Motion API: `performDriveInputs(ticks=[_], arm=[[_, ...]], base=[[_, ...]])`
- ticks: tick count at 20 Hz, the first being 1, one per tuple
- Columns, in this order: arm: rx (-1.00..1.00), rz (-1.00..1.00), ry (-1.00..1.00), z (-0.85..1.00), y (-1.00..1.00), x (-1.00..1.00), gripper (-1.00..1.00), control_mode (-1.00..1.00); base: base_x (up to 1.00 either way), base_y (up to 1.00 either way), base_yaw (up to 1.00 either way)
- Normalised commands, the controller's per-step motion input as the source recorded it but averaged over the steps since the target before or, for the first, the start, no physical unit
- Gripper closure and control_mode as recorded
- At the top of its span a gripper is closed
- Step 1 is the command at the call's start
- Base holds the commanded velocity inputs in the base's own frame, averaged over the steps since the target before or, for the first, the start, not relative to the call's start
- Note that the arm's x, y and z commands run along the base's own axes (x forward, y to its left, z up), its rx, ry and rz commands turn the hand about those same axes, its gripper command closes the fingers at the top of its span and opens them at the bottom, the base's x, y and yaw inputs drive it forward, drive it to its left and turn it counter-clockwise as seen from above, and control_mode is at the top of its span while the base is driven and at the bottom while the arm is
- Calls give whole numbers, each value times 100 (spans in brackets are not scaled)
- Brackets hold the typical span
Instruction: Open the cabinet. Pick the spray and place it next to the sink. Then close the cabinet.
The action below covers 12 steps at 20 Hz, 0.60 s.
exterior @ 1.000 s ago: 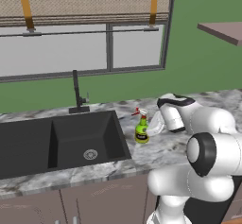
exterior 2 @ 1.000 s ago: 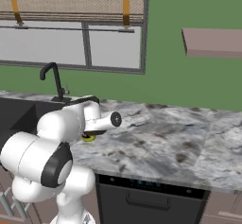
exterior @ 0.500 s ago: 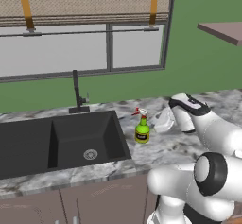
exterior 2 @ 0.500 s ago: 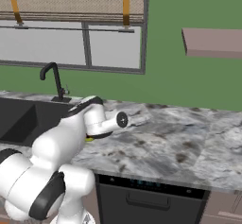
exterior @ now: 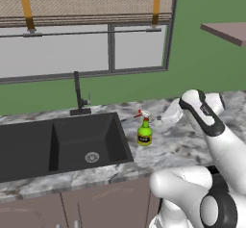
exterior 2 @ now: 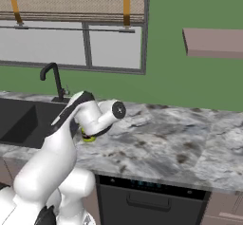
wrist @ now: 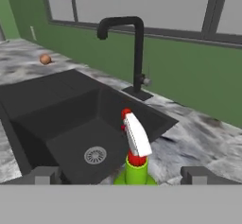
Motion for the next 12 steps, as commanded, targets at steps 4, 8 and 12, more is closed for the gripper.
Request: performDriveInputs(ticks=[4,8,12], arm=[[0,-12,8,47,0,-32,-100,-100],[0,-15,2,53,0,-53,-100,-100],[0,-15,6,56,0,-57,-100,-100]], base=[[0,0,0],[0,0,0],[0,0,0]])
